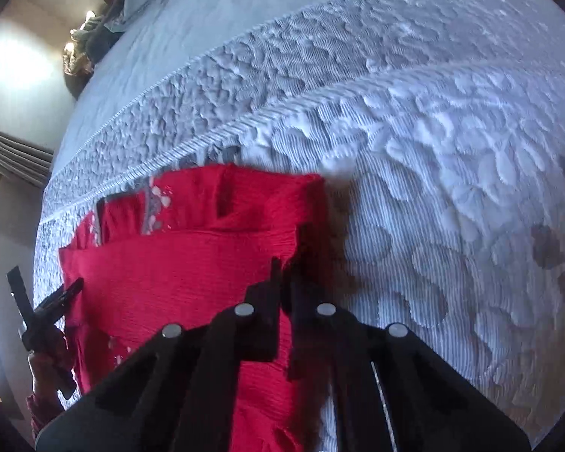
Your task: Fold small clothes
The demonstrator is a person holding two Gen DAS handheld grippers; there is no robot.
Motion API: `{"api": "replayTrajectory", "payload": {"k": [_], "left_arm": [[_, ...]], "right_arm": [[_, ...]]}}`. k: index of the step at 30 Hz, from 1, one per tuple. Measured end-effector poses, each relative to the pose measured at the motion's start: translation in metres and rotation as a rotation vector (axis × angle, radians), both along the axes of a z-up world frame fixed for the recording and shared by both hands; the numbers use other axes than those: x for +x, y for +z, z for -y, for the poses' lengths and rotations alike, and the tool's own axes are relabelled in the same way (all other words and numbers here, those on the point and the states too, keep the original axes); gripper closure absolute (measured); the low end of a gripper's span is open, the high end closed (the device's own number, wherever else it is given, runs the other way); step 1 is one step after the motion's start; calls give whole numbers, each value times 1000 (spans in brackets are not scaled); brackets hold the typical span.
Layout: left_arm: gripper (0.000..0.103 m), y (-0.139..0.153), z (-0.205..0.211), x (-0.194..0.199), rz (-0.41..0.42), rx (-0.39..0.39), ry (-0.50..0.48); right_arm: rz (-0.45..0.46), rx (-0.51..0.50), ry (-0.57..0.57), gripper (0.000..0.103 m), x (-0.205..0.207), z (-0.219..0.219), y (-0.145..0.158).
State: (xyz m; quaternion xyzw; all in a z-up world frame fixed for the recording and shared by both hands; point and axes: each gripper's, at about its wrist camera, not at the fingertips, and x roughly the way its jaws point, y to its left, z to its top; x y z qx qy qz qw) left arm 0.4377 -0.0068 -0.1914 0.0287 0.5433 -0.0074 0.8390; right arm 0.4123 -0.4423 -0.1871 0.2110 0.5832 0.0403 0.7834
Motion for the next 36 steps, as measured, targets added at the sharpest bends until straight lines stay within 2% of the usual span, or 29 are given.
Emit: {"api": "replayTrajectory", "payload": {"k": [1,3,6,9,11,13,14,15,18,20,21,23,27,32,36], "left_arm": [[17,1,1,-1,2,8,-2],[18,6,2,-5,-1,20,2],[20,22,7,-20,74,84,-10],[20,22,14,-25,97,120,-36],[20,11,13,-22,54,96,-31],[17,0,2,-17,12,18,8],[14,-3,-6,-14,-5,-34,31],[11,-6,-11,-13,-15,-59,41],[11,-2,-9,-15,-28,-38,17],[13,6,-14,-21,-42,-60,40],[14,13,-20,-29,-47,-73,61],[14,28,-31,-54,-41,-85,63],[13,46,-54,-131,-73,-52,9],[13,44,-86,-238,-169,-52,-22],[13,51,-93,-302,-165,-84,-42]], "right_arm": [[17,3,2,99,-2,0,0],[48,17,0,89,-12,1,10],[107,-63,11,89,-28,-6,30],[125,11,58,89,-35,-17,35],[85,51,104,89,-33,-28,28],[9,-1,105,90,-30,-33,12],[-26,-45,94,103,-29,-33,0],[-29,-47,87,103,-28,-31,-5],[-31,20,57,103,-28,-23,-10],[-29,50,54,93,-35,-22,0],[-21,48,58,80,-45,-23,10],[28,16,93,67,-73,-29,35],[10,40,207,63,-162,-56,58],[-62,56,285,62,-276,-83,54],[-102,54,289,61,-345,-94,44]]}}
